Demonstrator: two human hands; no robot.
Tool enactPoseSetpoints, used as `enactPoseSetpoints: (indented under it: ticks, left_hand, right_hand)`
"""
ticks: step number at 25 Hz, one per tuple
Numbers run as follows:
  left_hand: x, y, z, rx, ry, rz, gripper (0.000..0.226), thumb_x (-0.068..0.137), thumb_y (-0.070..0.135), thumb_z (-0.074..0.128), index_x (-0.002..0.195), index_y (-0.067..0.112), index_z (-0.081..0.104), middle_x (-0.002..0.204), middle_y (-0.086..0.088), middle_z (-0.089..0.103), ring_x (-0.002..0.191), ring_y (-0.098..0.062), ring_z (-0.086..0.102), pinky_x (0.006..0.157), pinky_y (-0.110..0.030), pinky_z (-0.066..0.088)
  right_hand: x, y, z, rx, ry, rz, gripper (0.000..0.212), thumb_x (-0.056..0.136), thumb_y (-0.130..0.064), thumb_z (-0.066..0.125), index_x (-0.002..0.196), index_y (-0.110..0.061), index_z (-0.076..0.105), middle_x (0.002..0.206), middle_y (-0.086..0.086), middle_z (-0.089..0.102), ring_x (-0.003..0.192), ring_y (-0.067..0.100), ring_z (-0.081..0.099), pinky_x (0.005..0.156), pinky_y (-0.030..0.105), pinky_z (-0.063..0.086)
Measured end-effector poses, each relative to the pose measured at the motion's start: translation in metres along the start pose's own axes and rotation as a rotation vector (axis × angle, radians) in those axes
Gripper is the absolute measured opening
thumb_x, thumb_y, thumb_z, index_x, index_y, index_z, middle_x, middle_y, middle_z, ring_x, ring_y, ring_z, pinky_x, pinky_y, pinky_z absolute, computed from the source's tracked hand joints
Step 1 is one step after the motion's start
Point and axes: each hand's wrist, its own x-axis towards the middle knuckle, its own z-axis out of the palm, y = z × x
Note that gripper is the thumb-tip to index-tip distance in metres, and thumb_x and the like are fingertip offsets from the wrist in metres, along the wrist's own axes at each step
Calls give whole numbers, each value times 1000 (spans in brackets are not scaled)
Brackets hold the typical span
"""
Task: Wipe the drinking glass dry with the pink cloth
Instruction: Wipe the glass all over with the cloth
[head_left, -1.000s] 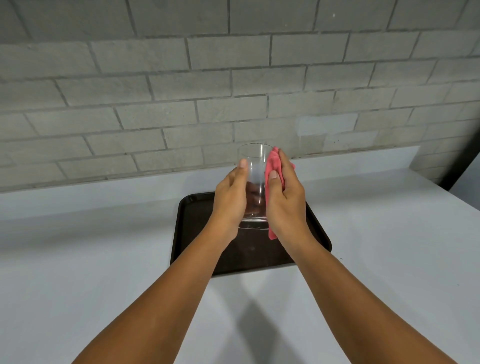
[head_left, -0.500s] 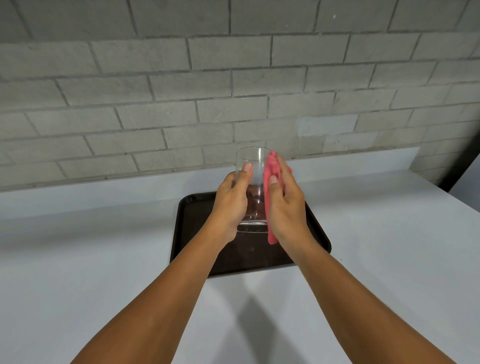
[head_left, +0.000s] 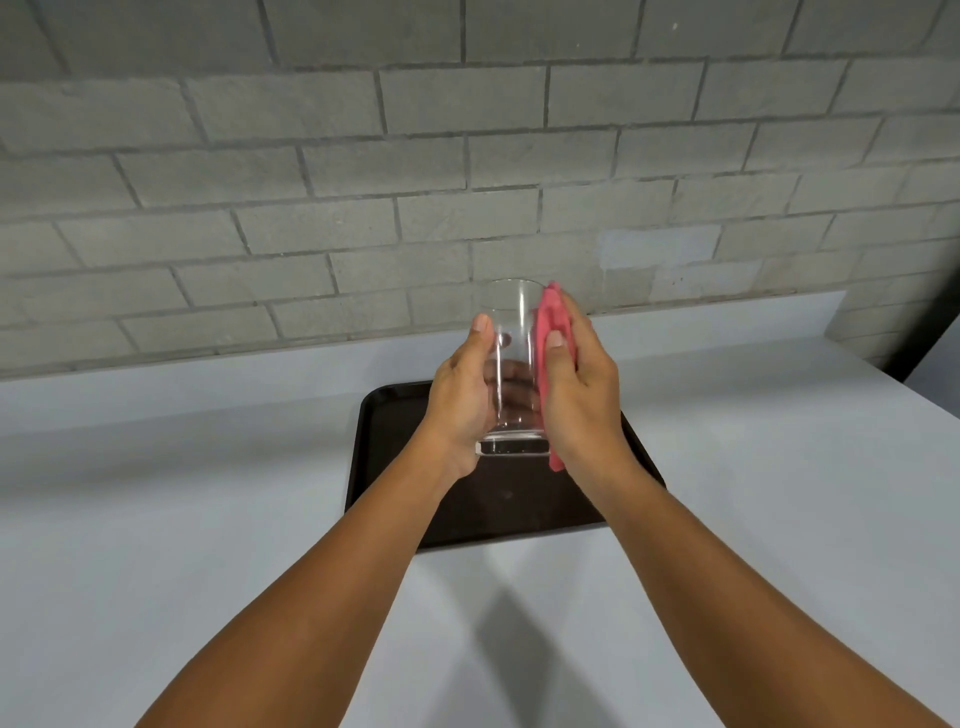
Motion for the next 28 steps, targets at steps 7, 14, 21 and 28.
enactPoseSetpoints:
  ticks: [7,14,21,28]
  left_hand:
    - [-4,0,-3,-15,41,-57,60,97,61,44,120,10,66,99,-21,75,83,-26,75,67,-40,63]
    - [4,4,-4,40,54,-64,68,95,66,43,127,11,67,128,-20,69,119,-36,66,105,-56,49]
    - [1,-7,-1,-77,-73,-76,61,98,60,43,122,8,64,82,-9,77,67,-23,74,58,-36,60]
    - [2,-5,10,74,100,12,48,97,58,49,117,17,63,99,-13,76,86,-30,76,80,-50,63]
  right_hand:
    - [-4,4,1,25,-32,66,43,106,-26,35,147,-38,36,149,-18,39,139,4,33,113,28,31]
    - [-26,9,10,-56,-79,-75,43,103,-37,38,145,-48,34,149,-33,33,135,-15,26,101,2,26]
    - [10,4,-4,95,48,47,43,104,-24,38,145,-38,41,145,-18,45,132,-3,41,105,18,38]
    - [5,12,-4,54,81,27,43,104,-28,38,146,-39,37,147,-20,40,132,-6,36,92,0,33]
